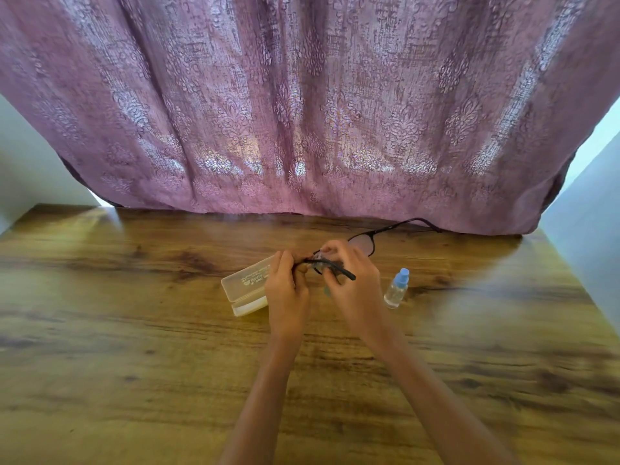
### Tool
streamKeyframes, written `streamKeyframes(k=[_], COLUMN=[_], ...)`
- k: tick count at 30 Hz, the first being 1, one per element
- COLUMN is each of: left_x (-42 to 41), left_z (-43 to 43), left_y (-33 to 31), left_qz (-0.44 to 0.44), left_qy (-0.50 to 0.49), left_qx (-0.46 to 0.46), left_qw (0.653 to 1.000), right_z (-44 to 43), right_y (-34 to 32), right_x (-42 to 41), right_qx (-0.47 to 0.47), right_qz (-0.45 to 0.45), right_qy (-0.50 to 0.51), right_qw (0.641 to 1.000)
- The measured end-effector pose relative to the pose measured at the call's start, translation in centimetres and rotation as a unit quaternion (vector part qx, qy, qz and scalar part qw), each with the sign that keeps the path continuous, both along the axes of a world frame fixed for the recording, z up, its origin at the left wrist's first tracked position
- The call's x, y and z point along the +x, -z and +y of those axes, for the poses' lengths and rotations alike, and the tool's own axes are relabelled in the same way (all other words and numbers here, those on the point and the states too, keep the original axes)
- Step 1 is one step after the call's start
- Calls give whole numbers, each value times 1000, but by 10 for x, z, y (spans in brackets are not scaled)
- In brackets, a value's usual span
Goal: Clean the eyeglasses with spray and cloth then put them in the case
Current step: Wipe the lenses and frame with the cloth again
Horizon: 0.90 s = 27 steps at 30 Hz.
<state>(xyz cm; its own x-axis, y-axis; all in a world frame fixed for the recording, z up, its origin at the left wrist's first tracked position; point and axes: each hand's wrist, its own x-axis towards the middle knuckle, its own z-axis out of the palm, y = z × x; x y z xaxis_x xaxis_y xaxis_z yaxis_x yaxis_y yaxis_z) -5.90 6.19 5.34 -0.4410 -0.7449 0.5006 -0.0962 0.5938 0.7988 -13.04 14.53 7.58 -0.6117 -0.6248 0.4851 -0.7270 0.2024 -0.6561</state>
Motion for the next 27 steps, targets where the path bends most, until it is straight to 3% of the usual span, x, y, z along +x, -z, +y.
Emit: streamKeyframes(k=[6, 13, 19, 27], left_x=[1, 2, 3, 3], left_z=[-1, 2, 1, 0], left_y=[-2, -3, -6, -4], left_qz=[10, 12, 15, 13], left_qy=[-16, -3, -8, -8], left_qx=[16, 10, 14, 13], left_qw=[1000, 1000, 1000, 1000], right_z=[1, 1, -2, 0], right_y=[0, -3, -5, -4], right_x=[-4, 8, -7, 9], right_qx=[1, -19, 1, -7], right_qz=[32, 29, 29, 33], right_qy=[68, 13, 60, 35], right_qw=[997, 999, 998, 999])
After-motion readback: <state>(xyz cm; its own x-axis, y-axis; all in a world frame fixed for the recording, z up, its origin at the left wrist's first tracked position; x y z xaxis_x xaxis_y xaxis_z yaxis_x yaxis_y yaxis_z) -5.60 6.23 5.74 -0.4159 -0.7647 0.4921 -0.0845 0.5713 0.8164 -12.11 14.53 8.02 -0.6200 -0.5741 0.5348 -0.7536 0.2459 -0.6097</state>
